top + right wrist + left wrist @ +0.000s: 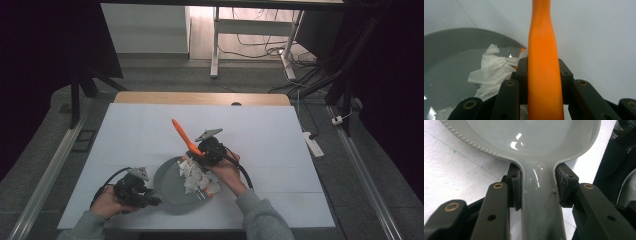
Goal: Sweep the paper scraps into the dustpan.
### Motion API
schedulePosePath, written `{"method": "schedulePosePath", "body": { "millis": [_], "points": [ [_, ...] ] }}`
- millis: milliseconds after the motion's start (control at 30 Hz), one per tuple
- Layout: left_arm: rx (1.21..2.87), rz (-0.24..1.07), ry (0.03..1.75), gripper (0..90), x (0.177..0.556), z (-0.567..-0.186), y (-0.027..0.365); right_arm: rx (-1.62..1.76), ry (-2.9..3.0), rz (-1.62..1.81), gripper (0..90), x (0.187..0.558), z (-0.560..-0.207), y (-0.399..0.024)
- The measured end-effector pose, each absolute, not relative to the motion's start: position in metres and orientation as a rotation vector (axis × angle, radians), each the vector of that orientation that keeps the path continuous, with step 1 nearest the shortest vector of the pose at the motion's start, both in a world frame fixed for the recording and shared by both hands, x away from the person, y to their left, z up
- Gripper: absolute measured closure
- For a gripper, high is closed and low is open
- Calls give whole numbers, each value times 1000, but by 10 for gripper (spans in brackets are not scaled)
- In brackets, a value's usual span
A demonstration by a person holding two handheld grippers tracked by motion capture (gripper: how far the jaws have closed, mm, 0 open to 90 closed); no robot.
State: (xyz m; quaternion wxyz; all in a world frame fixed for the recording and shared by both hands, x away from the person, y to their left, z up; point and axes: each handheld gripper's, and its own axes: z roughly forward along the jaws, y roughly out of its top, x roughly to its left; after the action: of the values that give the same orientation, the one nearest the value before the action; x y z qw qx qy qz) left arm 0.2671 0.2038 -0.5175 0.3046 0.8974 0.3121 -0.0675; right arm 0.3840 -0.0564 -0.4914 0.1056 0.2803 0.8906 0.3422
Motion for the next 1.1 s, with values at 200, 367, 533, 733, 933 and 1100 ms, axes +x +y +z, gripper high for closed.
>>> {"method": "schedulePosePath", "body": {
  "millis": [200,367,533,733,933,1100],
  "points": [
    [2380,-178,825,615,267,-518,204,782,2646,1035,705,375,-491,-49],
    [2379,-180,828,615,267,-518,204,742,2667,1048,706,367,-491,-42],
    [2376,-181,829,616,267,-518,204,706,2689,1088,706,361,-486,-37],
    [2375,-183,829,615,267,-518,204,673,2649,1133,706,356,-477,-39],
    [2374,-185,830,615,267,-518,204,725,2577,1176,706,362,-466,-55],
    [2378,-186,829,615,267,-518,204,765,2514,1204,705,366,-460,-72]
  ]
}}
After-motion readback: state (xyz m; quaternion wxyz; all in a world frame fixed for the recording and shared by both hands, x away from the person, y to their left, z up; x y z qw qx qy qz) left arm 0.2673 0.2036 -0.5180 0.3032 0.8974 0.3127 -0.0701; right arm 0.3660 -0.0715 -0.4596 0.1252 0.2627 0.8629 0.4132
